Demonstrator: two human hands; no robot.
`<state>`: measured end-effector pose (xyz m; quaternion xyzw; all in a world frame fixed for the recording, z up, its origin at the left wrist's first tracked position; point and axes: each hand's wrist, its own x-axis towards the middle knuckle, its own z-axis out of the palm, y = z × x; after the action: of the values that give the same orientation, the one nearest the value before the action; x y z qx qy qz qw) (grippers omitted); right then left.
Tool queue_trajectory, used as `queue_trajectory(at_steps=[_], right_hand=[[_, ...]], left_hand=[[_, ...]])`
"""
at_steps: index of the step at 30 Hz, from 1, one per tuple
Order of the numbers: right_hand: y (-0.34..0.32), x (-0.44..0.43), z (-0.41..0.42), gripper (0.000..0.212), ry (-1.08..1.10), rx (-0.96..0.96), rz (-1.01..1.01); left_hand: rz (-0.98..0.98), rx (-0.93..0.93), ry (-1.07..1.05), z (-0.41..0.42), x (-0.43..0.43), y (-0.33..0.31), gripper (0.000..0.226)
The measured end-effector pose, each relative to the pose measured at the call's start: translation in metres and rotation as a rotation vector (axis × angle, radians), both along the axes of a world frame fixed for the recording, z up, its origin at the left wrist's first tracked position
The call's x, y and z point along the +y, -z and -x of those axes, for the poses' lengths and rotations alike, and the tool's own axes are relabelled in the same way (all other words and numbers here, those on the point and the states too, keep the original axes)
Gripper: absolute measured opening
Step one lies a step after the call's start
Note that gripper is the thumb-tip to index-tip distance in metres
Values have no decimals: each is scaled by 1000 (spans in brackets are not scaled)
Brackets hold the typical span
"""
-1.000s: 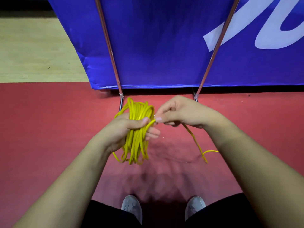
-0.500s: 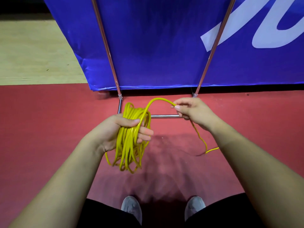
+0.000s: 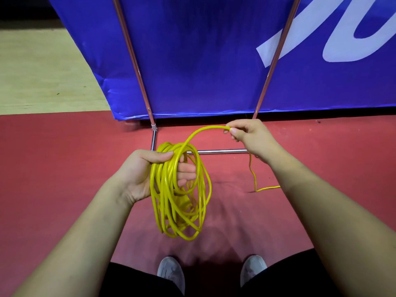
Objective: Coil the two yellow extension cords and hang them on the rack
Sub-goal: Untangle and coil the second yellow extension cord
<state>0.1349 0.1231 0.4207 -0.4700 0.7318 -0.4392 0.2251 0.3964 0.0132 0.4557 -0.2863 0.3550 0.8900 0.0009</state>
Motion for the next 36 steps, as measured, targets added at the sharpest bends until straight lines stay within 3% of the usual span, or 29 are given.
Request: queue_trajectory(at_steps=[2,6,11,14,16,18,21,23,25,28,33,36], right_hand=[[-2,2,0,22,-57,106,-49],[-12,-6,-27,19,-260,205,-47],[-29,-12,-70,15,-480,348,-14],[-18,-8,-58,7,-409,258,-65],[3,-1,-35,5,-372,236,-247],[24,11,-15,4,-309,31,-370],[34,15,-8,7,-147,-383,-219],[26,8,-13,8,-85,-463,-64],[17,2,-18,12,-100,-373,-14],[6,-2,-26,15,-206,-100,-139],[-14,-12,-57,17,-393,81,-148],[-23,-13,-66,13,-386,164,-86]], left_hand=[[15,7,10,1,1,2,38],[58,-36,70,4,5,6,51],[108,-36,50,5,8,6,34],[76,64,5,0,3,9,46],[88,137,-27,-3,0,7,33],[88,183,-58,-6,-4,4,23],[105,169,-41,-9,-9,3,32],[123,114,-10,-7,-8,2,38],[105,70,-12,-4,-4,-1,35],[117,23,-16,-2,-3,2,41],[145,24,67,-4,0,11,46],[174,79,81,-2,3,12,47]])
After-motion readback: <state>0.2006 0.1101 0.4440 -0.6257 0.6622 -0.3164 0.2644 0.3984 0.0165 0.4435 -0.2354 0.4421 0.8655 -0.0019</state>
